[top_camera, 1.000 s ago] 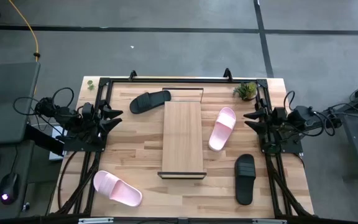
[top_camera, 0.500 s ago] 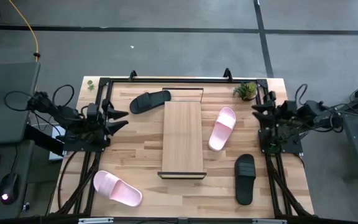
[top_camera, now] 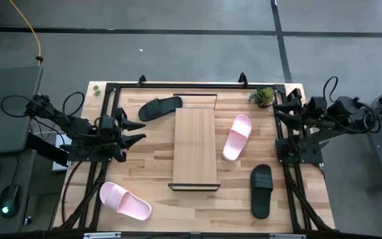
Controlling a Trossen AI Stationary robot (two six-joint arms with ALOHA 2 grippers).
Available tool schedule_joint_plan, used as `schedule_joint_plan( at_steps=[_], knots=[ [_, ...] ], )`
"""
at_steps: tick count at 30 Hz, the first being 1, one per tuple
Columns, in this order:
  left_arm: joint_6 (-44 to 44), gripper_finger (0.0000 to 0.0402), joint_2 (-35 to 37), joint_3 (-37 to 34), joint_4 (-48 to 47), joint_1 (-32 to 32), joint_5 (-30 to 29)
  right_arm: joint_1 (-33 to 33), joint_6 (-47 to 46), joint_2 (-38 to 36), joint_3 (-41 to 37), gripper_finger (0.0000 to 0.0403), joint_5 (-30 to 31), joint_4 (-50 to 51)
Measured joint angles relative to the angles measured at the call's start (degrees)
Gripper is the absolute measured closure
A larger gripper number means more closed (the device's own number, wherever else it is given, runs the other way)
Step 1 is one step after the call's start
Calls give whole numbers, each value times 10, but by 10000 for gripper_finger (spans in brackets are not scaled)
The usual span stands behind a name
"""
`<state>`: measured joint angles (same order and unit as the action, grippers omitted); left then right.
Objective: Pick and place slides into the shelf
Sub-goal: Put the bottom black slipper on the shelf
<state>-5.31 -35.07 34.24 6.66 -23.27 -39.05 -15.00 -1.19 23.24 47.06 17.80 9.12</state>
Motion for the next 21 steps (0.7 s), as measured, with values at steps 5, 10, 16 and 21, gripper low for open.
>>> schedule_joint_plan(
  at_steps=[5,10,16,21],
  knots=[
    [6,234,1,0,6,0,4,0,1,78,94,289,7,92],
    [19,234,1,0,6,0,11,0,46,136,163,289,-3,144],
    [21,234,1,0,8,0,11,0,45,169,193,289,-4,134],
    [12,234,0,0,9,0,11,0,31,185,194,289,-4,128]
  ],
)
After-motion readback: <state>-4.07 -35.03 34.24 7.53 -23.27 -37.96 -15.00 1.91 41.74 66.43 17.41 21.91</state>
